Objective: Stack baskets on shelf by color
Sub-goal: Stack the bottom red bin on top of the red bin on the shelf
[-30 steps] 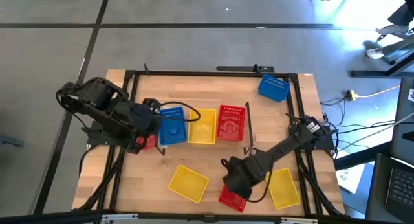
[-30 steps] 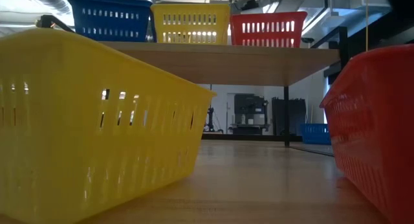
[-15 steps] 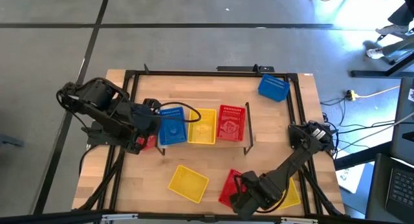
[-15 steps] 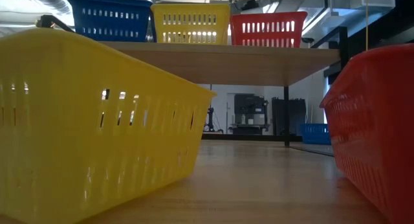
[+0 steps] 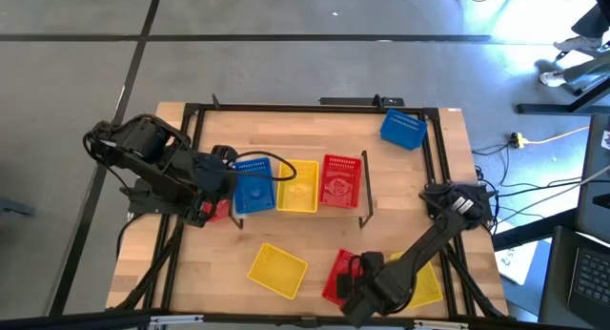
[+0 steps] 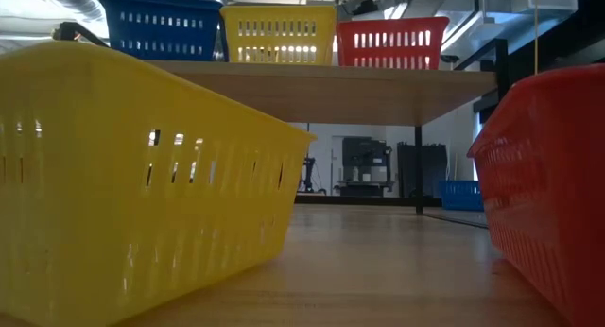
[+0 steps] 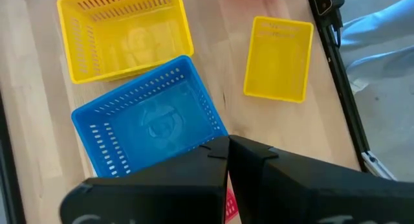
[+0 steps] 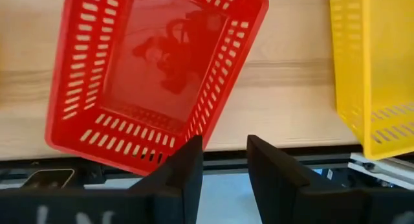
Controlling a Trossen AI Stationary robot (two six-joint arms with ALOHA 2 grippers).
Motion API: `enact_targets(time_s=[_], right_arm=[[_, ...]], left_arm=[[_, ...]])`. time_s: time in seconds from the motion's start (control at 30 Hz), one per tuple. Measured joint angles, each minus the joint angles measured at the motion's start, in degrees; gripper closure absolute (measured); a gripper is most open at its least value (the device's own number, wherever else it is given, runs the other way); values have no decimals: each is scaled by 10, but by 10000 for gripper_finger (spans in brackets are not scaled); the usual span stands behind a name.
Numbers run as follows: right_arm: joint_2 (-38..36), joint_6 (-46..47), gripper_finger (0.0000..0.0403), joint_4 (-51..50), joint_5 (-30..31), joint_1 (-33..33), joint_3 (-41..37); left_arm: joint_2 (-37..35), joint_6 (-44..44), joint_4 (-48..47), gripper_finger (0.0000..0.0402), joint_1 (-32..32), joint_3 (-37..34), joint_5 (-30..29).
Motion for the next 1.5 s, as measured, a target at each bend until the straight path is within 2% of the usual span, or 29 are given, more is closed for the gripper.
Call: enact_targets(time_s=[0.67, 0.77, 0.9, 1.07, 1.27, 1.5], right_arm=[[82, -2, 286, -1, 5, -1, 0], [92, -32, 289, -3, 15, -2, 0], [94, -42, 316, -4, 35, -5, 0], [95, -47, 389, -11, 40, -6, 0], [88, -60, 398, -10, 39, -6, 0], [34, -61, 401, -12, 33, -6, 20]], left_arm=[[0, 0, 0, 401, 0, 0, 0], [0, 0, 0, 401, 0, 0, 0], [0, 0, 0, 401, 0, 0, 0], [0, 0, 0, 401, 0, 0, 0], [0, 0, 0, 401, 0, 0, 0], [0, 0, 0, 401, 0, 0, 0]])
